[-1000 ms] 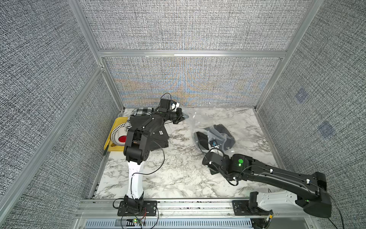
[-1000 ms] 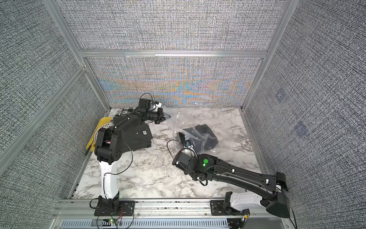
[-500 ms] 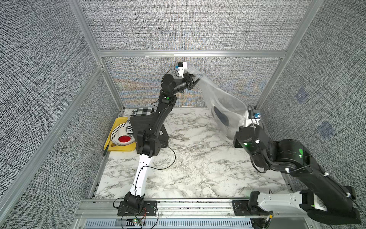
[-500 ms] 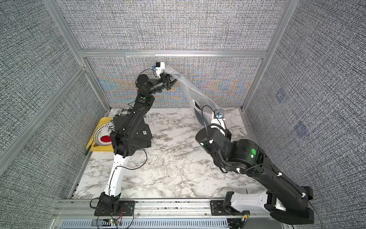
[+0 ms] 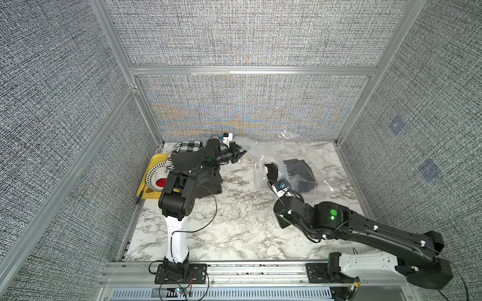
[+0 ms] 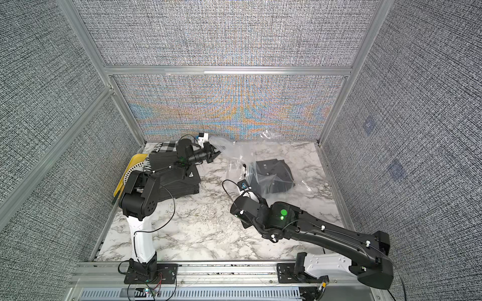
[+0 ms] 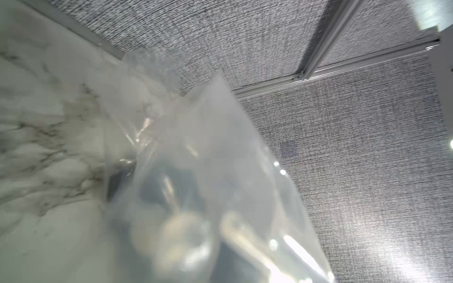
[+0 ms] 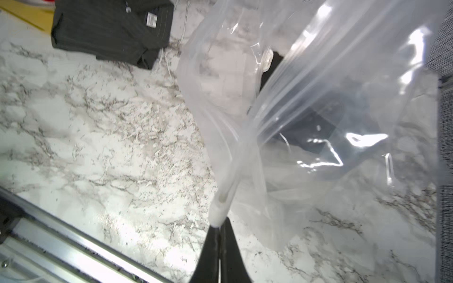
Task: Place the folded shirt into the vacuum bag
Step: Adjust the vacuum bag at the center of the board.
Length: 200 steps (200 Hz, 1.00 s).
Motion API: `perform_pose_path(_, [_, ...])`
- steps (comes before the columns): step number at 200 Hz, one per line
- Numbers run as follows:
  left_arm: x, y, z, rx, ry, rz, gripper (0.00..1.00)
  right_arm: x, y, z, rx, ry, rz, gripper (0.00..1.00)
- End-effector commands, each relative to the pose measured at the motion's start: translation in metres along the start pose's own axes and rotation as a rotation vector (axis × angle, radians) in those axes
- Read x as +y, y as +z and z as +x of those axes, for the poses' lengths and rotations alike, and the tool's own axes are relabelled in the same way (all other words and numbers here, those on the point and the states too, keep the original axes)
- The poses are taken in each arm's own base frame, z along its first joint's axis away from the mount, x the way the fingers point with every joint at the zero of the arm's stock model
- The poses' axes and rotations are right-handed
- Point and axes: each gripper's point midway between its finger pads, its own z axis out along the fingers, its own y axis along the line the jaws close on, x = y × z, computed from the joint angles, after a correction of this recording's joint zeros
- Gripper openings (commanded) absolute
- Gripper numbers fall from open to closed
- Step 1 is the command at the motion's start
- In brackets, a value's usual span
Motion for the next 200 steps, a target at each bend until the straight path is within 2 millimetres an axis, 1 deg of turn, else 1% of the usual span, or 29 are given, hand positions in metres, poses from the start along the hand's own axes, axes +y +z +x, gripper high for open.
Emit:
perform_pose_path(1, [0.016, -0.017, 0.022, 0.030, 0.117, -0.039, 0.00, 0.025, 0.004, 0.006, 0.046, 0.036, -0.105, 0.44])
perform_pose_path(4, [0.021, -0.018, 0.025, 0.037, 0.116, -0.053, 0.00, 0.027, 0.003, 0.006, 0.046, 0.037, -0.113, 0.50])
perform_pose_path(8, [0.032, -0.021, 0.031, 0.049, 0.106, -0.079, 0.00, 0.029, 0.001, 0.005, 0.043, 0.043, -0.122, 0.56])
perform_pose_path(11, [0.025, -0.024, 0.033, 0.049, 0.123, -0.077, 0.00, 0.031, -0.001, 0.004, 0.040, 0.047, -0.131, 0.59])
perform_pose_path(29, [0.037, -0.036, 0.051, 0.088, 0.135, -0.144, 0.00, 0.033, -0.014, -0.009, 0.006, 0.084, -0.170, 0.76])
perform_pose_path(48, [0.047, -0.049, 0.063, 0.110, 0.167, -0.223, 0.00, 0.026, -0.031, -0.025, -0.040, 0.133, -0.178, 0.87])
perform_pose_path(72, [0.061, -0.063, 0.074, 0.138, 0.218, -0.322, 0.00, 0.010, -0.044, -0.034, -0.066, 0.188, -0.126, 0.92])
perform_pose_path(84, [0.059, -0.064, 0.079, 0.154, 0.238, -0.315, 0.00, -0.002, -0.046, -0.037, -0.083, 0.204, -0.070, 0.93])
perform_pose_path(103, [0.056, -0.064, 0.084, 0.180, 0.240, -0.289, 0.00, -0.017, -0.034, -0.037, -0.054, 0.183, 0.064, 0.94])
perform_pose_path(118, [0.054, -0.064, 0.086, 0.188, 0.236, -0.284, 0.00, -0.016, -0.019, -0.036, -0.014, 0.124, 0.155, 0.93])
perform_pose_path(135, [0.053, -0.065, 0.085, 0.187, 0.232, -0.292, 0.00, -0.004, -0.002, -0.035, 0.039, 0.047, 0.215, 0.89])
perform_pose_path(146, [0.053, -0.065, 0.084, 0.190, 0.234, -0.305, 0.00, 0.000, 0.006, -0.033, 0.060, -0.002, 0.282, 0.87])
perform_pose_path(157, [0.053, -0.067, 0.084, 0.191, 0.233, -0.317, 0.00, 0.008, 0.015, -0.030, 0.069, -0.061, 0.336, 0.85])
perform_pose_path(181, [0.052, -0.070, 0.084, 0.193, 0.232, -0.341, 0.00, 0.036, 0.039, -0.019, 0.089, -0.142, 0.381, 0.85])
perform_pose_path(200, [0.052, -0.072, 0.085, 0.196, 0.229, -0.353, 0.00, 0.060, 0.063, -0.004, 0.107, -0.191, 0.392, 0.90])
